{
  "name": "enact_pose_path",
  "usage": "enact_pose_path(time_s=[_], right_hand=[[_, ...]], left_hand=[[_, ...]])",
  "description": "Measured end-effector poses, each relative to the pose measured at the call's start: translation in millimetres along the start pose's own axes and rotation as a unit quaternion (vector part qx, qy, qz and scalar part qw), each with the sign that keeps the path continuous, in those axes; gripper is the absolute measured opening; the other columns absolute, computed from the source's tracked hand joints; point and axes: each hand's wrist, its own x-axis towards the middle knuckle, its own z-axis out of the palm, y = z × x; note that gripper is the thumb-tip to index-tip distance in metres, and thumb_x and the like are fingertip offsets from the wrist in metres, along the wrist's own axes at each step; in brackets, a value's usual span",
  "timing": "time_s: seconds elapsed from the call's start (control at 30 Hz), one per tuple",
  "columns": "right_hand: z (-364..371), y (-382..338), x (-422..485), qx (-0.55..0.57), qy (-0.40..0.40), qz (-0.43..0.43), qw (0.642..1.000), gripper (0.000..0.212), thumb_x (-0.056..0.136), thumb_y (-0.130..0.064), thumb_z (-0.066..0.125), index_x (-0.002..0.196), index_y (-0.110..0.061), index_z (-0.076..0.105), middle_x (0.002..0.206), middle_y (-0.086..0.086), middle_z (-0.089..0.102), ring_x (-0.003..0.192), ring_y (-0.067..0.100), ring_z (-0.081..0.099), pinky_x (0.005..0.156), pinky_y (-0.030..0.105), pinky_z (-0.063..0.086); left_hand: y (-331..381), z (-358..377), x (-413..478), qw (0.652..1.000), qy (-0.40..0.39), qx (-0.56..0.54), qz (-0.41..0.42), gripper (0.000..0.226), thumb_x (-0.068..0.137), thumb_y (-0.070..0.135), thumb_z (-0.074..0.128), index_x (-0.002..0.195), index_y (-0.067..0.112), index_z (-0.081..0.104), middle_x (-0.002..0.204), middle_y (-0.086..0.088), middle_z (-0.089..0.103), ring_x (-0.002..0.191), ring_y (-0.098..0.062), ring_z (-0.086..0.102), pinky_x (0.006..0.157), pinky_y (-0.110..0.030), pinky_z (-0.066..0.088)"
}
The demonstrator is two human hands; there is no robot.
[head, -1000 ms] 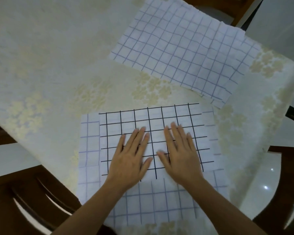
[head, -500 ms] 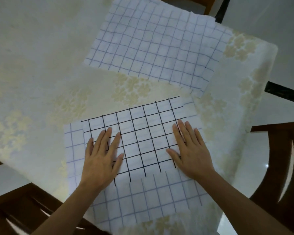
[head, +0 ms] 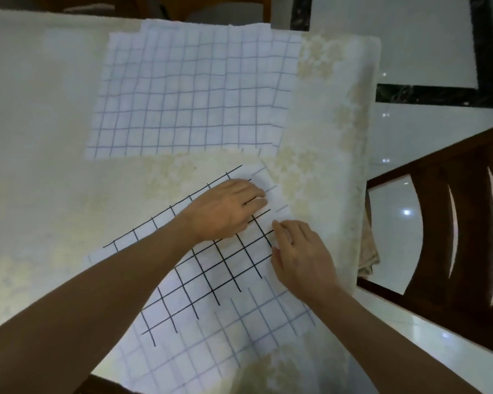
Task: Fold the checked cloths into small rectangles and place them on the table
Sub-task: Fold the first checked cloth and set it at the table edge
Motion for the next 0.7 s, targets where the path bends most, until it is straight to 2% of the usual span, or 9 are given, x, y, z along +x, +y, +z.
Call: enact_pose_path(time_s=[0.2,0.33,0.5,0.6,0.7], right_hand=[[4,-9,14,-0.042,0.019,0.065,0.997,0.042,0.087,-0.021,0.058,0.123,0.000,0.060,0.102,0.012,0.061,0.089,0.027,0.057,0.068,0.035,0.050],[11,-15,23,-0.058,0.014,0.101,0.993,0.042,0.089,-0.025,0.060,0.121,0.001,0.060,0.102,0.015,0.061,0.085,0.027,0.055,0.065,0.034,0.048],[16,-21,31,-0.043,0.004,0.139,0.989,0.044,0.088,-0.032,0.065,0.118,0.000,0.060,0.098,0.013,0.058,0.083,0.026,0.053,0.065,0.035,0.049],[18,-23,37,-0.027,0.012,0.169,0.985,0.039,0.087,-0.032,0.069,0.111,-0.003,0.060,0.092,0.010,0.056,0.080,0.025,0.052,0.064,0.035,0.049],[20,-25,43,-0.001,0.017,0.211,0.977,0.037,0.084,-0.035,0.071,0.105,-0.007,0.060,0.090,0.008,0.057,0.079,0.023,0.052,0.064,0.034,0.047]], left_hand=[[-12,6,22,0.996,-0.056,-0.017,0.063,0.038,0.077,0.007,0.068,0.115,0.003,0.066,0.113,-0.013,0.067,0.105,-0.032,0.061,0.095,-0.041,0.050],[-20,9,31,0.995,-0.059,-0.025,0.075,0.035,0.077,0.005,0.068,0.112,0.002,0.067,0.109,-0.014,0.067,0.102,-0.033,0.062,0.089,-0.043,0.052],[-24,8,41,0.993,-0.077,-0.026,0.087,0.034,0.084,0.017,0.047,0.111,0.007,0.067,0.108,-0.011,0.065,0.098,-0.030,0.060,0.089,-0.039,0.046],[-28,10,44,0.992,-0.086,-0.020,0.096,0.032,0.079,0.015,0.060,0.111,0.010,0.065,0.106,-0.008,0.063,0.097,-0.028,0.058,0.089,-0.038,0.044],[-30,11,47,0.989,-0.102,-0.016,0.106,0.032,0.078,0.018,0.061,0.109,0.010,0.063,0.104,-0.007,0.061,0.097,-0.027,0.056,0.091,-0.039,0.045]])
